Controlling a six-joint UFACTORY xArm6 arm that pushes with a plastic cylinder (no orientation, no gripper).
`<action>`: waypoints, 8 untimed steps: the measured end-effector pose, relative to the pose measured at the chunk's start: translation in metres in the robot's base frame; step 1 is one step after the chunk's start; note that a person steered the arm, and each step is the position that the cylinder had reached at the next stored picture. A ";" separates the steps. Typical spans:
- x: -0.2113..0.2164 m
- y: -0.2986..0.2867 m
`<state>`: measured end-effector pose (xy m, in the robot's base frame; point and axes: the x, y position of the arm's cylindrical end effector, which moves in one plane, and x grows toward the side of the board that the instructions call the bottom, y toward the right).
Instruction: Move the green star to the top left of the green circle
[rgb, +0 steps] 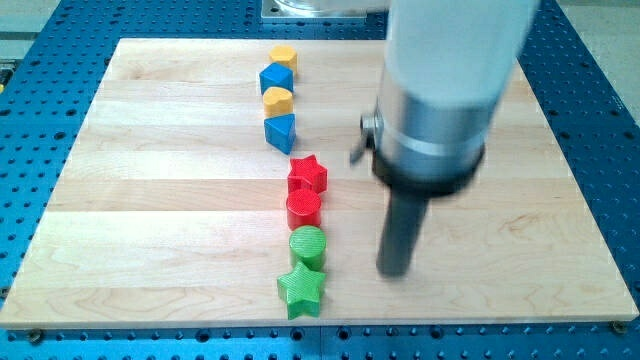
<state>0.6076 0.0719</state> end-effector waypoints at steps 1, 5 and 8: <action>0.011 -0.002; 0.011 -0.150; -0.032 -0.192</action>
<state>0.5760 -0.1196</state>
